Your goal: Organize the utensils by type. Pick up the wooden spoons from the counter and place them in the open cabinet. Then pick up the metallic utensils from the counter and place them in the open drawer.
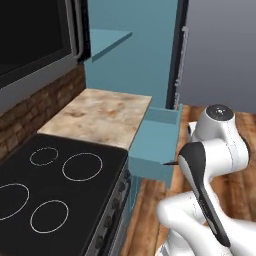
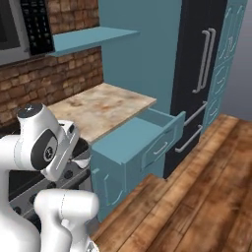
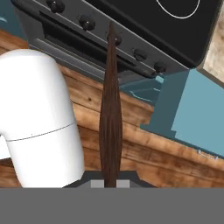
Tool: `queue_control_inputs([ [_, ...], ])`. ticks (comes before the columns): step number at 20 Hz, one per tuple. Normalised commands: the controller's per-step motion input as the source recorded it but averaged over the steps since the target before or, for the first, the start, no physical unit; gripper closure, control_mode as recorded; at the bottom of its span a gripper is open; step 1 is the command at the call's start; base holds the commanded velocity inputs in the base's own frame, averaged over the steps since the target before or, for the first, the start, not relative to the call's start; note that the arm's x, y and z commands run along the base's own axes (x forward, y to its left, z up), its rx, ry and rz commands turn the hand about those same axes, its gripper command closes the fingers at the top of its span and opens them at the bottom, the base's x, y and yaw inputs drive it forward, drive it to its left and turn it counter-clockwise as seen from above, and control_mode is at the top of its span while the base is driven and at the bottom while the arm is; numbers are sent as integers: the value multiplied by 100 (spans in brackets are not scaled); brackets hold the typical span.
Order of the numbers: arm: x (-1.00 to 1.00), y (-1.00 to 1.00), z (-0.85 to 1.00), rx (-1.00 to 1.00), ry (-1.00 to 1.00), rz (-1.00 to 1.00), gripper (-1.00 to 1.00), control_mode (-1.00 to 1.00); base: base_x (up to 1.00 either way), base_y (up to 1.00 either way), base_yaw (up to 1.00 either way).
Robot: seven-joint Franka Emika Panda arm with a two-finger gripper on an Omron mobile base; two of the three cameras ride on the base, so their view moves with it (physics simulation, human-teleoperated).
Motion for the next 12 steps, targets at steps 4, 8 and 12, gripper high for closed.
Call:
queue_control_inputs([
  [4,0,0,0,0,0,0,100,100,53,0,-19],
  [8,0,0,0,0,0,0,100,100,49,0,-24],
  [12,0,0,0,0,0,0,100,100,41,0,-26],
])
